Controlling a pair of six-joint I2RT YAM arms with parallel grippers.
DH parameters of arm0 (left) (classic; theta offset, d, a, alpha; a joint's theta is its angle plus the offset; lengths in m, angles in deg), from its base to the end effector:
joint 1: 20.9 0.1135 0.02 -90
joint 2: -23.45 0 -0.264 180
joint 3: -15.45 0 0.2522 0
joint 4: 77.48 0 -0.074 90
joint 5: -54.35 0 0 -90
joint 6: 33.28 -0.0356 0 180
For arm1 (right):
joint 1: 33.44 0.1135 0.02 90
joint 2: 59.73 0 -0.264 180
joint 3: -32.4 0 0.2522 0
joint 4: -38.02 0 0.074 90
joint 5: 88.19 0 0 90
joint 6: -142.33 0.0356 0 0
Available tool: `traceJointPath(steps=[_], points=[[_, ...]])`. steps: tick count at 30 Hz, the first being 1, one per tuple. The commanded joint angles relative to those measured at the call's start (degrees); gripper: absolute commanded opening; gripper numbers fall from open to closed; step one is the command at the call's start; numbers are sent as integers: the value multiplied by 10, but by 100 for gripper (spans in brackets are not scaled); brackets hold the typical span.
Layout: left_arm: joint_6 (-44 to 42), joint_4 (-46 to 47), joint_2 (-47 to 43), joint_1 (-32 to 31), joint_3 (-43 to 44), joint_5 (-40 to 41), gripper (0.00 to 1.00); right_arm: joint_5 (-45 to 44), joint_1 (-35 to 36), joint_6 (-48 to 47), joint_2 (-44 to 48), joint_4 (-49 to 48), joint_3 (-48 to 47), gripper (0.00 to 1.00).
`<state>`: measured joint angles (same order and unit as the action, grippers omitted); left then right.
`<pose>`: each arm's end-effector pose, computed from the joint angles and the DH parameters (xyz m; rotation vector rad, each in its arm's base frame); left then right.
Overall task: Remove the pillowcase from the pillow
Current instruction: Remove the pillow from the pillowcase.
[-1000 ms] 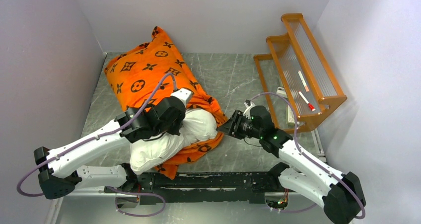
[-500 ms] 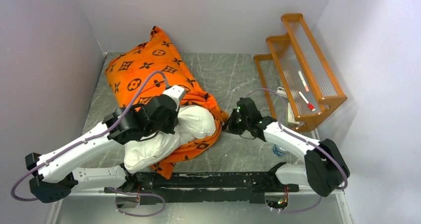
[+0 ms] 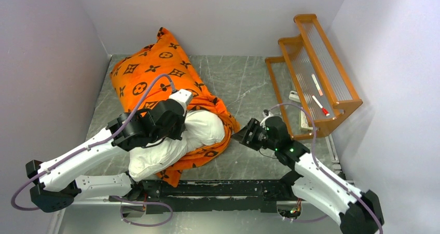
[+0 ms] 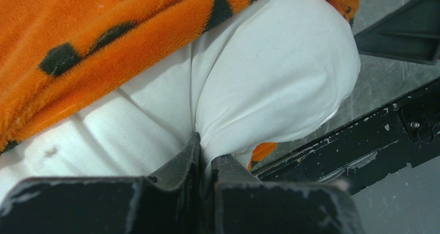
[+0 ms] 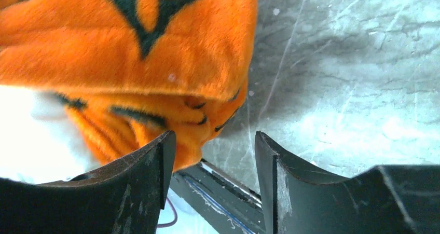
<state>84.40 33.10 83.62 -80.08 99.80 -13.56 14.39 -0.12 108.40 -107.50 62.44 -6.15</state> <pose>0.1109 -0.1598 0.3699 0.4470 2.2670 -0.3255 0.1479 0.1065 0.2083 0.3297 2.3474 1.0770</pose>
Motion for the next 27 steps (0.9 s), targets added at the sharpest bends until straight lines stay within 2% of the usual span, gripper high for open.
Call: traceJointPath(steps=[1,5,11,16,19,21,23,25,27], points=[[7,27,-12,9,33,46,5,23,-1,30,92,-15,33,60],[5,34,-12,9,32,36,5,72,-1,28,107,-71,21,59],[8,46,-13,9,23,19,5,89,0,11,14,-99,-28,57],[11,45,-11,9,23,13,5,99,0,23,-49,-150,-28,46],[10,44,-12,9,26,15,5,106,0,28,-65,-167,-23,43],[10,44,-12,9,26,17,5,116,-1,26,-69,-172,-23,45],[9,42,-10,9,25,16,5,132,0,20,-69,-181,-25,54],[10,43,-7,8,24,14,5,151,0,12,-68,-194,-27,56],[9,46,-6,9,23,15,5,154,0,-4,-72,-180,-34,54]])
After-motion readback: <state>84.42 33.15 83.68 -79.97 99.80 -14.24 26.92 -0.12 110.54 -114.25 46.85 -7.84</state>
